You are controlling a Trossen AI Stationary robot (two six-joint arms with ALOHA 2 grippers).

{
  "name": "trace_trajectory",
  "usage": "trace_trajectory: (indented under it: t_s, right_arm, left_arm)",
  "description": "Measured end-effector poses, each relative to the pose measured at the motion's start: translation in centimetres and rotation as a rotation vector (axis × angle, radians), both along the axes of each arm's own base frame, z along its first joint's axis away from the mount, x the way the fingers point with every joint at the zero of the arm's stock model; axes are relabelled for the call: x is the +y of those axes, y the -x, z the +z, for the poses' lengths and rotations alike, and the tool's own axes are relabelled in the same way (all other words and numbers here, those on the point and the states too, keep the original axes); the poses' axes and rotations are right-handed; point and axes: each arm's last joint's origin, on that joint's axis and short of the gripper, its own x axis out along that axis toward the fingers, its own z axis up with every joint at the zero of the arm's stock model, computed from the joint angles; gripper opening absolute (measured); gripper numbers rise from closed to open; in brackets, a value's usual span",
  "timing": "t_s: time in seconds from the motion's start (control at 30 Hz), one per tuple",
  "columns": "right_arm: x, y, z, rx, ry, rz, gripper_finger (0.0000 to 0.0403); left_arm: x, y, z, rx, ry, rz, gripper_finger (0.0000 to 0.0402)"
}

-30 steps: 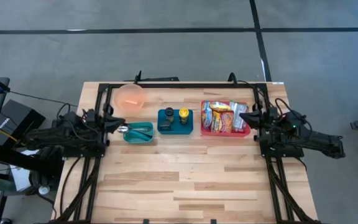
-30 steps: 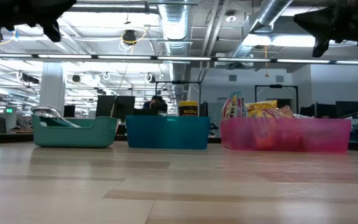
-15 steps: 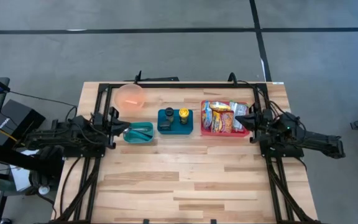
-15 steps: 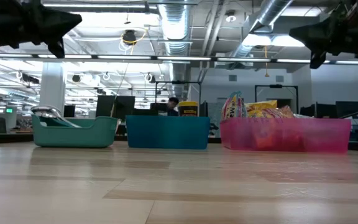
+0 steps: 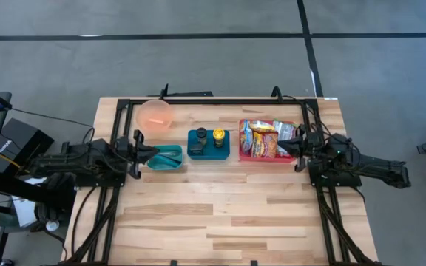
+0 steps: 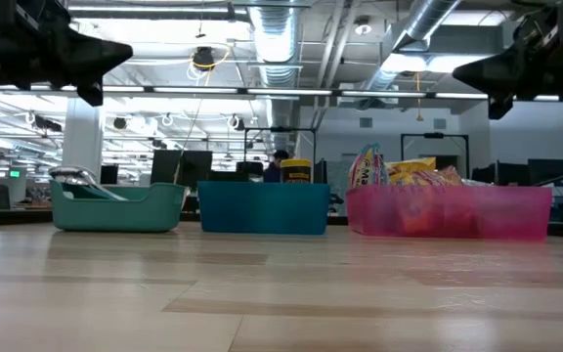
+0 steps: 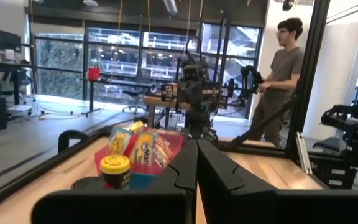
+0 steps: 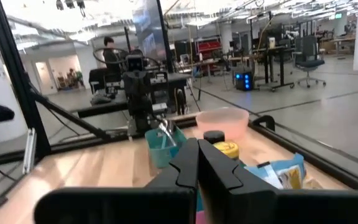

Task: Pick & Place Food Item
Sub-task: Return to Home Position

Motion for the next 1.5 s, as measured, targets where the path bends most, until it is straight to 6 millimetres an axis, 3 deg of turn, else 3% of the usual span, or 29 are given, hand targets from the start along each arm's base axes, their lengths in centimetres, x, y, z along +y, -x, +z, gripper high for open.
trace_trajectory:
  t_s: [0.4, 0.53, 0.77, 1.1, 1.5]
  right_arm:
    - [0.0, 0.0, 0.0, 0.013, 0.064, -0.008, 0.0]
    - [-0.1, -0.4, -1.3, -0.019, 0.063, -0.01, 0.0]
    - [-0.1, -0.3, -0.9, -0.035, 0.084, -0.014, 0.0]
    - [-0.1, -0.4, -2.3, 0.117, 0.077, -0.01, 0.0]
    - [-0.1, -0.5, -2.5, 0.134, 0.066, -0.007, 0.0]
  left_arm:
    - [0.0, -0.9, -0.9, 0.113, 0.004, 0.001, 0.0]
    - [0.1, -1.0, -0.8, 0.103, 0.003, 0.005, 0.0]
    - [0.1, -1.0, -0.8, 0.102, -0.004, 0.005, 0.0]
    - [0.1, -1.0, -0.8, 0.103, 0.0, 0.004, 0.0]
    - [0.0, -1.0, -0.8, 0.102, 0.002, 0.001, 0.0]
